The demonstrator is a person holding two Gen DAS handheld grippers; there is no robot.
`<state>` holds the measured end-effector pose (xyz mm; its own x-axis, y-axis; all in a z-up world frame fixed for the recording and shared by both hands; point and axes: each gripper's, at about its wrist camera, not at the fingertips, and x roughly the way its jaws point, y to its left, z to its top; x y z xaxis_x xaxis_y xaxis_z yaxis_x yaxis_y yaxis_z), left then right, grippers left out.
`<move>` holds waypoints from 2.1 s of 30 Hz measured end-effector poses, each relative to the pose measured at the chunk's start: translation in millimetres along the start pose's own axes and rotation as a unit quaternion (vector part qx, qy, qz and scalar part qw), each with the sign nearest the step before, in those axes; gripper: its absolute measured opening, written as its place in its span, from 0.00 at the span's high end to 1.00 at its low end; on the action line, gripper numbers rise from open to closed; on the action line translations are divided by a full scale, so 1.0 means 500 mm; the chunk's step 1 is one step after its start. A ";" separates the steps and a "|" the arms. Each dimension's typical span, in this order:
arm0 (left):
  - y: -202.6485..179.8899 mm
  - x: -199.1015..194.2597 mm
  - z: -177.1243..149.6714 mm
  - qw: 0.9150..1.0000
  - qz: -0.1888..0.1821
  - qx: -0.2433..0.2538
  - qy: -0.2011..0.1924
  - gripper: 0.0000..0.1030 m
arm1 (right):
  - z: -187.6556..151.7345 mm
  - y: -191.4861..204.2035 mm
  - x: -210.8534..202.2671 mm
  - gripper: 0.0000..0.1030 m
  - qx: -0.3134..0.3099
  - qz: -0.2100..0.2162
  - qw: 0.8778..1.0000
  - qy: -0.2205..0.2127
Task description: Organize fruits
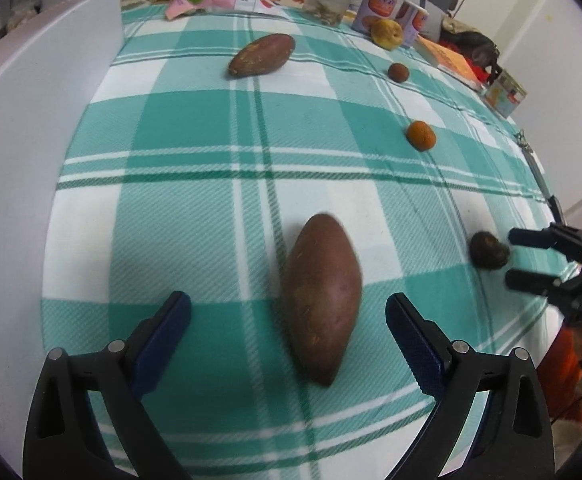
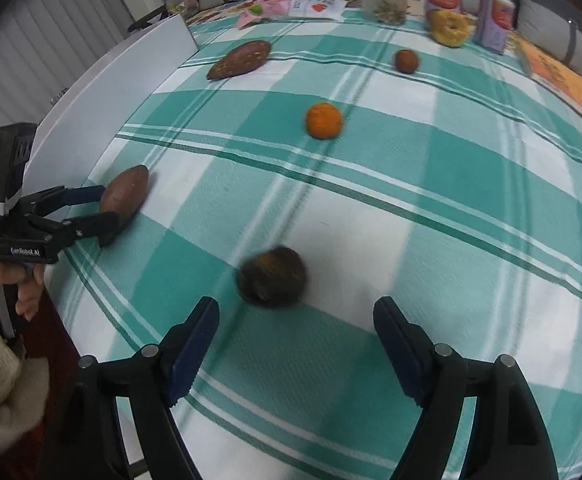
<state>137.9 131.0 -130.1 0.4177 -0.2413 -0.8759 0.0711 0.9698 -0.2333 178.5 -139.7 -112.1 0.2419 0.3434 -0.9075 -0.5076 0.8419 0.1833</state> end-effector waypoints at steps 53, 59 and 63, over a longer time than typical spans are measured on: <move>0.214 -0.362 -0.016 0.976 0.110 -0.125 -0.141 0.21 | 0.205 0.475 -0.033 0.14 -0.114 0.101 0.986 -0.068; 0.001 -0.253 -0.002 0.991 0.054 -0.029 -0.115 0.15 | 0.084 0.242 -0.030 0.14 -0.021 -0.008 0.996 -0.086; -0.100 -0.132 -0.022 0.996 0.040 0.008 -0.084 0.15 | -0.003 0.103 -0.024 0.14 0.048 -0.080 0.991 -0.101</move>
<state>96.8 98.2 -65.4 0.5679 -0.1548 -0.8084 0.0449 0.9865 -0.1573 148.1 -101.2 -92.2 0.4780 0.2714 -0.8354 -0.3715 0.9243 0.0877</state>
